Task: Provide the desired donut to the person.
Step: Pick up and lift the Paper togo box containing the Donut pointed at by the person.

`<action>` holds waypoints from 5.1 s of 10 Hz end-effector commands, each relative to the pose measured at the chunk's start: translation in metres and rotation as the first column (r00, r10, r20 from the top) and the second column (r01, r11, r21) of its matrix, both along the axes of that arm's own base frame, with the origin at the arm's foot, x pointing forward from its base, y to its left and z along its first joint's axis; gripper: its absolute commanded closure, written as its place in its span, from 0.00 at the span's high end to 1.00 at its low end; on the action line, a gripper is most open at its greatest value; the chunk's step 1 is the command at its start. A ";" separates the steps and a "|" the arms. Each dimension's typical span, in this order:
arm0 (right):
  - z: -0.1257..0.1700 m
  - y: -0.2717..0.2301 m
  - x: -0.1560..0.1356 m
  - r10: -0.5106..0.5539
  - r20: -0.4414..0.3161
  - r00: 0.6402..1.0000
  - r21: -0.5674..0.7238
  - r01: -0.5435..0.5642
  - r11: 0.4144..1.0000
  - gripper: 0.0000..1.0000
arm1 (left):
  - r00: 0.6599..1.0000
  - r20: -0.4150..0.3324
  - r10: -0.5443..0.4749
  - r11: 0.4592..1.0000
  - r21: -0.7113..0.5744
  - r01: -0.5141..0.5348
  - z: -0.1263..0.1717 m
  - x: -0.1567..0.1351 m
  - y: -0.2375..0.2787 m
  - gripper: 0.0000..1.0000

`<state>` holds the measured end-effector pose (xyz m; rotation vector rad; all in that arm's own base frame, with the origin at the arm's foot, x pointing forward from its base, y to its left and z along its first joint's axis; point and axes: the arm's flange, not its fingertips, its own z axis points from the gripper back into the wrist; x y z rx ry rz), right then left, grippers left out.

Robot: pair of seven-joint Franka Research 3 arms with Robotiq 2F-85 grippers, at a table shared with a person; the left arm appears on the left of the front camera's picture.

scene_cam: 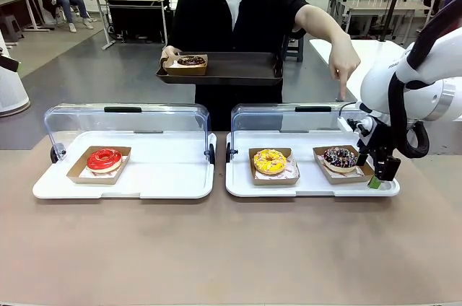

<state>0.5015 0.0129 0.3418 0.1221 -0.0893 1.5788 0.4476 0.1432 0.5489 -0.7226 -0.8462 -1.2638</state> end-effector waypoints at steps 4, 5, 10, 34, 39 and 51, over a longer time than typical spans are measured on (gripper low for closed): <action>-0.002 -0.006 0.010 0.020 -0.011 1.000 -0.018 -0.020 1.000 1.00 | 1.000 0.007 0.002 1.000 -0.004 -0.002 0.001 0.000 0.001 1.00; -0.003 -0.006 0.010 0.020 -0.012 1.000 -0.016 -0.021 1.000 1.00 | 1.000 0.007 0.002 1.000 -0.004 -0.002 0.001 0.000 0.001 1.00; -0.008 -0.010 0.012 0.014 -0.017 1.000 -0.016 -0.015 1.000 0.91 | 1.000 0.007 0.002 1.000 -0.004 -0.002 0.001 0.000 0.001 1.00; 0.098 0.028 -0.070 -0.015 -0.002 1.000 -0.077 0.014 0.997 0.00 | 1.000 0.007 0.002 1.000 -0.004 -0.002 0.001 0.000 0.001 1.00; 0.222 0.038 -0.132 -0.059 0.086 0.995 -0.104 0.068 0.992 0.00 | 1.000 0.007 0.002 1.000 -0.004 -0.002 0.001 0.000 0.001 1.00; 0.318 0.064 -0.099 -0.048 0.112 0.993 -0.095 0.058 0.994 0.00 | 1.000 0.007 0.002 1.000 -0.004 -0.002 0.001 0.000 0.001 1.00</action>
